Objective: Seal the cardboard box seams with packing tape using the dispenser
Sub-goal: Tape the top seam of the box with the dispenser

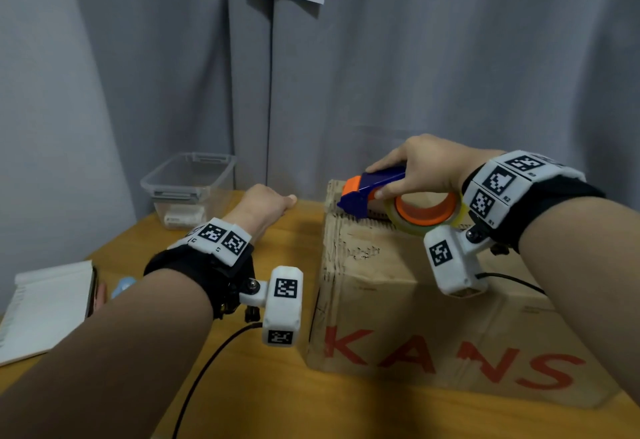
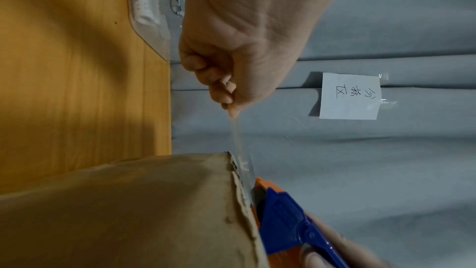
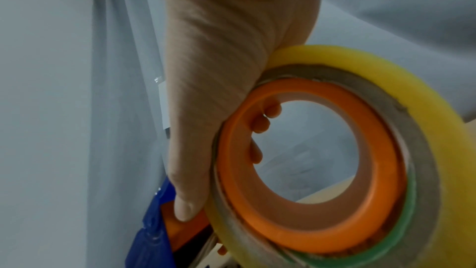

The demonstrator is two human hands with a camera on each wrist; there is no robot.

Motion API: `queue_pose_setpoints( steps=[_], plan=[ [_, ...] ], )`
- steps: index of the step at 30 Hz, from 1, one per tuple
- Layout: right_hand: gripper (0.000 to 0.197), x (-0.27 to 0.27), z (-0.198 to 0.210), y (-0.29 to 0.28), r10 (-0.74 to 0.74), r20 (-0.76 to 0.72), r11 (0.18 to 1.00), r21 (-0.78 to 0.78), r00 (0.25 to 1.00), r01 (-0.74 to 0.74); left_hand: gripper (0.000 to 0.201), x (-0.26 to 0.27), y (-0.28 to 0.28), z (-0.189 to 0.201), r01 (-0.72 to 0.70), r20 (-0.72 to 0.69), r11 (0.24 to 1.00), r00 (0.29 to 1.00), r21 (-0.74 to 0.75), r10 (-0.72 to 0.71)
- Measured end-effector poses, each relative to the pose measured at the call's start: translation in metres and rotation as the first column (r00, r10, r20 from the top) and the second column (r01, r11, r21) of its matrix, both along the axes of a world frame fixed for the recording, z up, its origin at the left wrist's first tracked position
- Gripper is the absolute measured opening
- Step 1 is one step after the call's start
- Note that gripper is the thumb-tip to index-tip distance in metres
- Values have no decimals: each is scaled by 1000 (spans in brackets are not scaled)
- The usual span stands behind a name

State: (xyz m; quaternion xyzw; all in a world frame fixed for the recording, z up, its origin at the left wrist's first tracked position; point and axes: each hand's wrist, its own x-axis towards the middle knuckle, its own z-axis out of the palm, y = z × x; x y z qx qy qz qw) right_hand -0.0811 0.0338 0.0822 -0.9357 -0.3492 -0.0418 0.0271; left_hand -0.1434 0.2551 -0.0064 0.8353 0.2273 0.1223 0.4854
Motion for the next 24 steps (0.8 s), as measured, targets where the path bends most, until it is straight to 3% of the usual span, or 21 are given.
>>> queue_pose_setpoints(
  steps=[9, 11, 16, 24],
  plan=[
    [48, 0, 1, 8, 16, 29, 996, -90, 999, -13, 33, -2, -7, -20, 47, -73, 999, 996, 7, -46],
    [49, 0, 1, 8, 19, 37, 995, -96, 999, -16, 27, -3, -9, -27, 47, -45, 997, 998, -59, -50],
    [49, 1, 0, 10, 25, 51, 995, -102, 998, -20, 47, -9, -9, -30, 27, -8, 988, 1000, -152, -28],
    [48, 2, 0, 12, 23, 46, 994, -104, 999, -18, 45, 15, -10, -26, 206, -242, 957, 958, 204, -155]
  ],
)
